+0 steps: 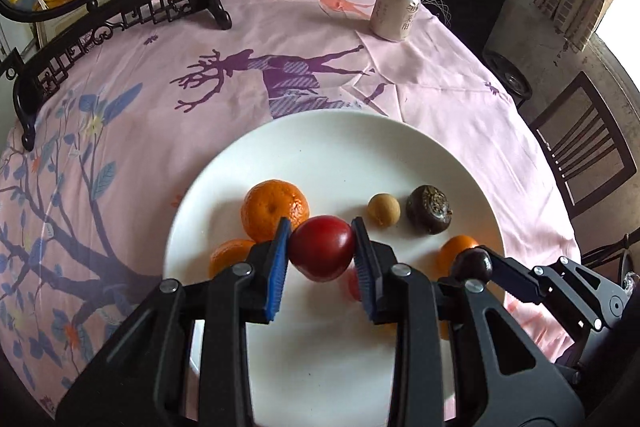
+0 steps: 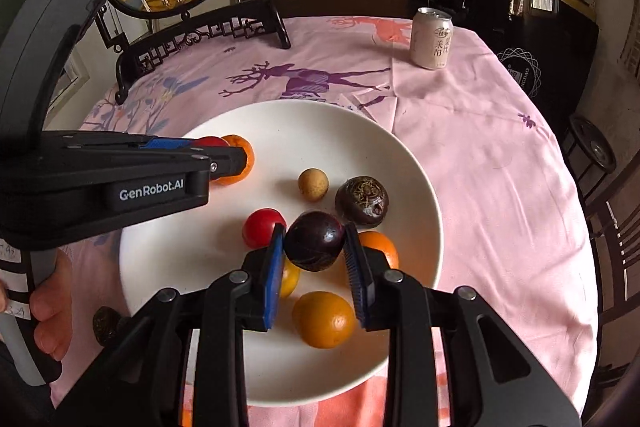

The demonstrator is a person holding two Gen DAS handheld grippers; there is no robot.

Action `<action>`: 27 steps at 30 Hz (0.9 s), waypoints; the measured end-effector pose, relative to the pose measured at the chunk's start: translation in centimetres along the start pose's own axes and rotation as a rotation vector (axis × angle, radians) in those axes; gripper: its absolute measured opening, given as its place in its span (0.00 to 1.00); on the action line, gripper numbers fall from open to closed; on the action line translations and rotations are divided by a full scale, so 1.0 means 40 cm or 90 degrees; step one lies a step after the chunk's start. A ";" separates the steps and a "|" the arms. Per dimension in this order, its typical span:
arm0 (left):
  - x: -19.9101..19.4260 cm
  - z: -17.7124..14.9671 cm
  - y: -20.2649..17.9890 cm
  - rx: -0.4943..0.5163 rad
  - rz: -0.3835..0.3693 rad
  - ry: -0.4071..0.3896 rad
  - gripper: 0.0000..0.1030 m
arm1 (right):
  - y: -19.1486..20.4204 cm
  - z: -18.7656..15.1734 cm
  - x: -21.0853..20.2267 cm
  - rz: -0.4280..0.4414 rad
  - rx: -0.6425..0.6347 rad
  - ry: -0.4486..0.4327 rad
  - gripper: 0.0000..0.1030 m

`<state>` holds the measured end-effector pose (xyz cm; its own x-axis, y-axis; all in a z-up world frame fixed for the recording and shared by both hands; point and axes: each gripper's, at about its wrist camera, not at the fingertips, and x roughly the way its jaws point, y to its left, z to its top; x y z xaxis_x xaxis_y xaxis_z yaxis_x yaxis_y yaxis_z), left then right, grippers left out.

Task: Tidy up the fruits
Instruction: 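Carry the plum and tomato over the white plate and open both tools, then grasp a mandarin with the right tool while the left grasps a brown wrinkled round fruit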

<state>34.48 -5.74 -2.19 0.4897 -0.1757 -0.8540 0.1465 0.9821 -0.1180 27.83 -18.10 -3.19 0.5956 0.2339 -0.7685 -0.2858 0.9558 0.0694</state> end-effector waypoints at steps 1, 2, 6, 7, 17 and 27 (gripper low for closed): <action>0.010 0.003 0.003 -0.002 0.001 0.003 0.30 | -0.001 -0.001 0.007 -0.003 -0.004 0.001 0.29; 0.018 0.005 0.006 -0.005 0.000 0.005 0.30 | -0.002 -0.002 0.012 -0.005 -0.006 0.001 0.29; 0.009 0.015 0.002 -0.004 -0.010 -0.012 0.52 | -0.007 0.000 0.025 -0.007 -0.001 -0.001 0.42; -0.003 0.015 0.003 -0.007 -0.010 -0.020 0.56 | -0.011 0.002 0.027 -0.005 0.006 0.003 0.55; -0.264 -0.214 0.058 -0.007 -0.012 -0.128 0.69 | 0.042 -0.162 -0.189 -0.017 -0.003 -0.040 0.58; -0.318 -0.522 0.192 -0.081 0.062 -0.140 0.70 | 0.126 -0.335 -0.247 0.020 0.004 -0.027 0.58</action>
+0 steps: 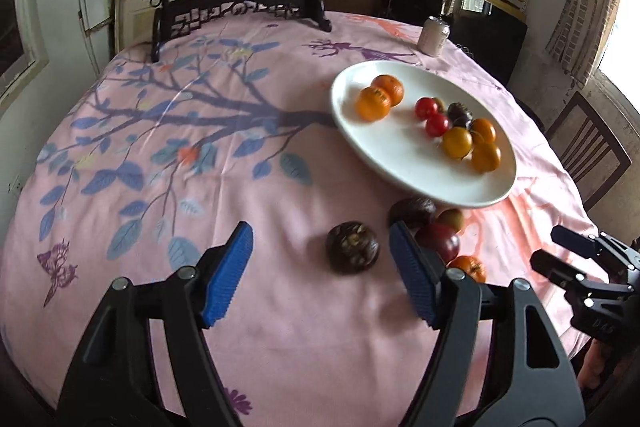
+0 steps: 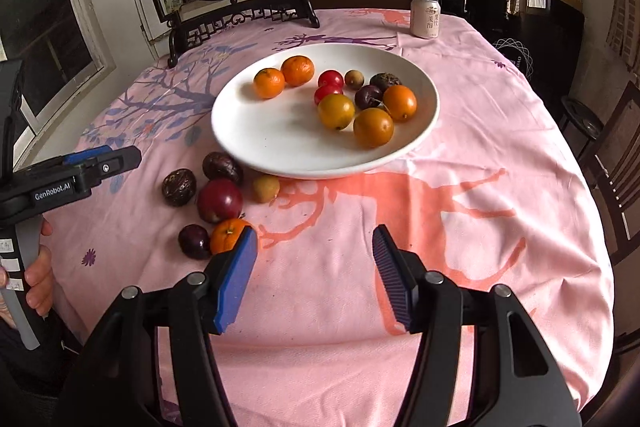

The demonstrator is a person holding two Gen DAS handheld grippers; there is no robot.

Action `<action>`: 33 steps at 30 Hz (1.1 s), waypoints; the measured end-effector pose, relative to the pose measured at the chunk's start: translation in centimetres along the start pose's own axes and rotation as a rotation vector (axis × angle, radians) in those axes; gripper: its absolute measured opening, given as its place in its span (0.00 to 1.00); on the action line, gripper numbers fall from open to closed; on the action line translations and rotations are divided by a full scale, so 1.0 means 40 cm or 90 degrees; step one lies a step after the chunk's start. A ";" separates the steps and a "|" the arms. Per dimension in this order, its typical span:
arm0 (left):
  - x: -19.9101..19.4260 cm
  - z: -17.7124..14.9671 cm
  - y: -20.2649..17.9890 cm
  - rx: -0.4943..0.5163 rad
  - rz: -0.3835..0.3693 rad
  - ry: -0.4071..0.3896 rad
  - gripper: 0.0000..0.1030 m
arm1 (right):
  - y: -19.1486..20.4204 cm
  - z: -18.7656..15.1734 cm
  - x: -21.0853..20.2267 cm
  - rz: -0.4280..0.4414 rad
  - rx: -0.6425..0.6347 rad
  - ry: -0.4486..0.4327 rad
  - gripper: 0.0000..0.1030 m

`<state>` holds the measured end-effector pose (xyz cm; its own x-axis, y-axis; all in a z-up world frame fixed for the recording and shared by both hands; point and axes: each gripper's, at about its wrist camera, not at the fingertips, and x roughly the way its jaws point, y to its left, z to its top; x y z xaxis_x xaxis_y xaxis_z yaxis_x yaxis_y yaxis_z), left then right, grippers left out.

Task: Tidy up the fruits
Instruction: 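Grasp a mandarin with the right tool while the left grasps a brown wrinkled round fruit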

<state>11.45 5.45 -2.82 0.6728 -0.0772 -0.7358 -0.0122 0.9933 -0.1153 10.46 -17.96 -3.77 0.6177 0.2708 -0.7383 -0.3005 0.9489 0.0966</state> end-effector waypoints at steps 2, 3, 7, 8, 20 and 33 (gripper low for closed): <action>0.000 -0.021 0.029 -0.015 0.011 0.010 0.70 | 0.020 -0.004 -0.002 0.008 -0.005 0.000 0.58; -0.001 -0.029 0.041 -0.023 0.008 0.015 0.70 | 0.031 -0.007 -0.002 0.013 -0.007 0.002 0.58; -0.008 -0.051 0.058 -0.027 0.005 0.020 0.70 | 0.085 -0.026 0.014 0.025 -0.037 0.018 0.58; -0.009 -0.054 0.058 -0.024 0.005 0.020 0.70 | 0.095 -0.032 0.020 0.024 -0.045 0.025 0.58; 0.017 -0.076 0.063 -0.003 0.002 0.052 0.75 | 0.132 -0.038 0.159 -0.009 -0.091 0.070 0.59; 0.110 -0.052 -0.058 0.062 -0.011 0.091 0.75 | 0.057 -0.039 0.067 0.000 -0.024 0.047 0.36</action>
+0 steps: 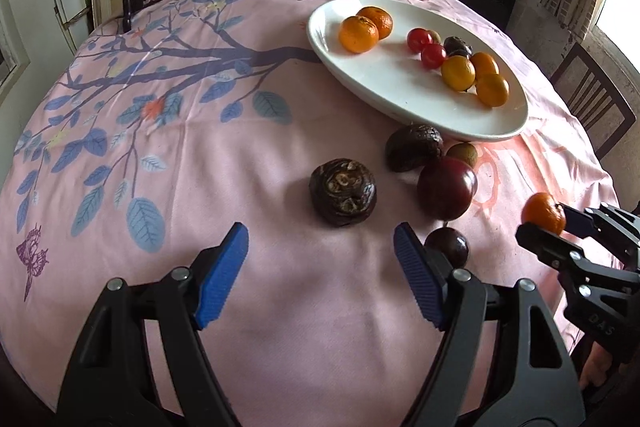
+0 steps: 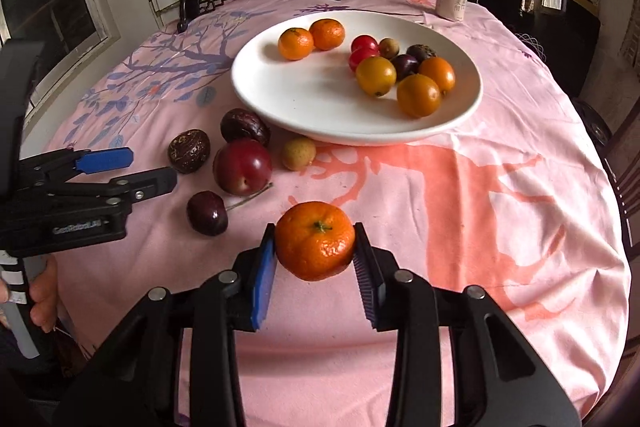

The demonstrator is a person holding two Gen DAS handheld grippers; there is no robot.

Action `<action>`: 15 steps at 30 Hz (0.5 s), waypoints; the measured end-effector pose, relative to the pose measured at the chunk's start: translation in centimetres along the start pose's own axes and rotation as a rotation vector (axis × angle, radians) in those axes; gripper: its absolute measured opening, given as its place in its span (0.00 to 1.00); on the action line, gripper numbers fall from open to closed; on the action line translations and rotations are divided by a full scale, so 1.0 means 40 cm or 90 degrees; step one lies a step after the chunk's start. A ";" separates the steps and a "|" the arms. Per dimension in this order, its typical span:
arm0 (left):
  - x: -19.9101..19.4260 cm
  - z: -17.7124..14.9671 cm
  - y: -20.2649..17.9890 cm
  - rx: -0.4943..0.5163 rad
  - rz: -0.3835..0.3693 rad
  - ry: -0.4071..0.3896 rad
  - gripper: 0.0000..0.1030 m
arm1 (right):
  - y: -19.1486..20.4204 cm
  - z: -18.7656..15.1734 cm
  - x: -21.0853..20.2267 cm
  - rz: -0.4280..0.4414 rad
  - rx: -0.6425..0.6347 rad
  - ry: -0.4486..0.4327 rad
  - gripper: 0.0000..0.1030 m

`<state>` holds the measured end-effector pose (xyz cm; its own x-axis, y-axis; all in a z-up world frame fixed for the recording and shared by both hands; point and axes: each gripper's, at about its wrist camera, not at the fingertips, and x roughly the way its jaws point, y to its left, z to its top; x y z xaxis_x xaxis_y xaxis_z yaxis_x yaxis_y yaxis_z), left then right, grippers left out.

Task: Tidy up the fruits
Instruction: 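Grasp a mandarin with the right tool while the left grasps a brown wrinkled round fruit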

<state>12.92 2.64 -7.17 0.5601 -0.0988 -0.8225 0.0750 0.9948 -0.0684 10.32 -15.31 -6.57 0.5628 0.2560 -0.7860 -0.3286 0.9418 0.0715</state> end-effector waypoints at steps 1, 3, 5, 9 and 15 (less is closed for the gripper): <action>0.013 0.007 -0.012 0.006 0.004 0.004 0.75 | -0.010 -0.006 -0.010 0.002 0.007 -0.001 0.36; 0.040 0.019 -0.028 0.013 0.012 0.013 0.74 | -0.031 -0.019 -0.026 0.004 0.022 -0.004 0.36; 0.056 0.028 -0.038 0.019 0.029 0.005 0.70 | -0.049 -0.030 -0.038 0.010 0.039 -0.005 0.37; 0.056 0.032 -0.046 0.033 0.030 -0.012 0.43 | -0.077 -0.043 -0.060 0.017 0.067 -0.013 0.37; 0.016 0.012 -0.026 -0.003 0.014 -0.022 0.38 | -0.078 -0.050 -0.085 0.026 0.074 -0.026 0.37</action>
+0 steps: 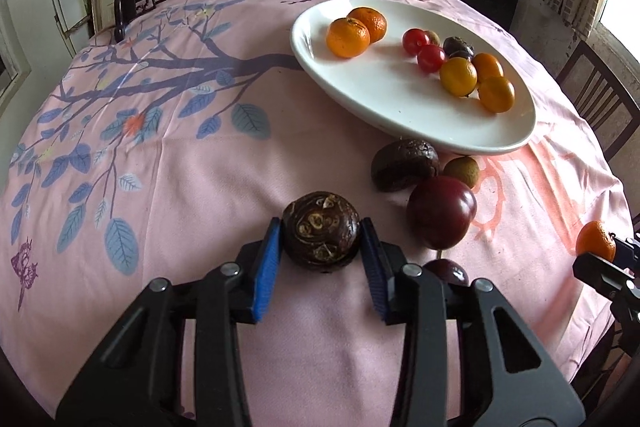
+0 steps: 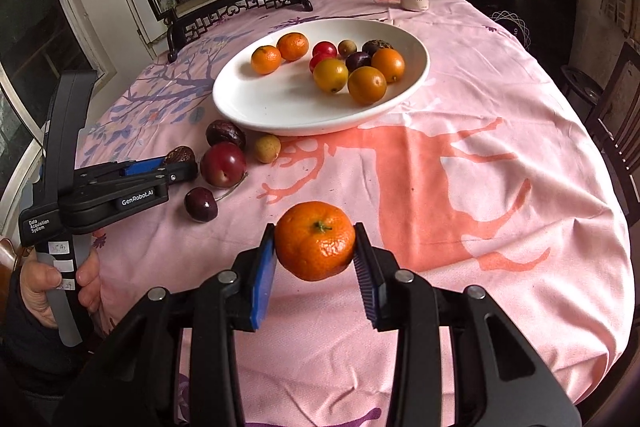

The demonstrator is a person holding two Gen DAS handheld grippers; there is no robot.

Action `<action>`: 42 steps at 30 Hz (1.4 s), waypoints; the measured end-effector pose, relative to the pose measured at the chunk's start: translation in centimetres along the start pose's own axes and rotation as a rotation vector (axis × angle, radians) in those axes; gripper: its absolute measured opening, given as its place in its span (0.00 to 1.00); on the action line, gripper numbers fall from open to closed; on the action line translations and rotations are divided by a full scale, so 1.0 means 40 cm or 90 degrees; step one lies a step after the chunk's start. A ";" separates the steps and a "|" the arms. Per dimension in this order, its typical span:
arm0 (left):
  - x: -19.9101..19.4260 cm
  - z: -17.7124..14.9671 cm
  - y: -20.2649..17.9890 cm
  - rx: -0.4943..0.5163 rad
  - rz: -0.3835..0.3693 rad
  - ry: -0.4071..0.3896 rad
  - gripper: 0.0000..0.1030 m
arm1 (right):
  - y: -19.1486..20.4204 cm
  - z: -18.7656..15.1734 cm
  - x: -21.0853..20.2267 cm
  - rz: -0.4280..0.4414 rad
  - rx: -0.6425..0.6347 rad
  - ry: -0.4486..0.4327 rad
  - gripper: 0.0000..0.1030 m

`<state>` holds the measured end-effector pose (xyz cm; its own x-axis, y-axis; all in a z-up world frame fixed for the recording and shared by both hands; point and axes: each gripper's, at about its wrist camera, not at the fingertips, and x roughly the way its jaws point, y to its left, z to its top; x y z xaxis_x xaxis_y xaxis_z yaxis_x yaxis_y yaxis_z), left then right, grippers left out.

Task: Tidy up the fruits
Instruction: 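Grasp a mandarin with the right tool while the left grasps a brown wrinkled round fruit, then carry the mandarin and brown fruit onto the white plate and open both tools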

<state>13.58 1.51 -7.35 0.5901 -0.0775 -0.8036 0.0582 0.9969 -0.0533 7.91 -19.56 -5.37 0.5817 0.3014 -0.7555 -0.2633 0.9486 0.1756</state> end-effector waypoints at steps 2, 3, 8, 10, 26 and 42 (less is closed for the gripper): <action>-0.024 -0.010 0.006 -0.009 -0.008 -0.008 0.38 | 0.003 -0.001 -0.005 0.001 -0.002 -0.002 0.37; -0.037 -0.014 0.010 -0.013 -0.013 -0.011 0.38 | 0.003 -0.002 -0.006 0.001 -0.001 -0.003 0.37; -0.096 -0.023 0.014 -0.015 -0.028 -0.031 0.38 | 0.003 -0.001 -0.005 0.001 0.000 -0.004 0.37; -0.119 -0.021 0.012 -0.013 -0.044 -0.036 0.38 | 0.003 -0.002 -0.005 0.001 0.000 -0.003 0.37; -0.090 0.270 -0.080 0.091 -0.045 -0.039 0.38 | -0.050 0.172 0.044 -0.010 -0.019 -0.004 0.37; 0.258 0.571 -0.196 0.059 -0.051 0.033 0.39 | -0.115 0.449 0.328 -0.058 -0.037 0.001 0.37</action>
<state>37.61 -7.45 -1.69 0.5379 -0.1533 -0.8290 0.1792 0.9817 -0.0652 30.56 -18.25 -4.75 0.6037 0.2146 -0.7678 -0.2544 0.9646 0.0695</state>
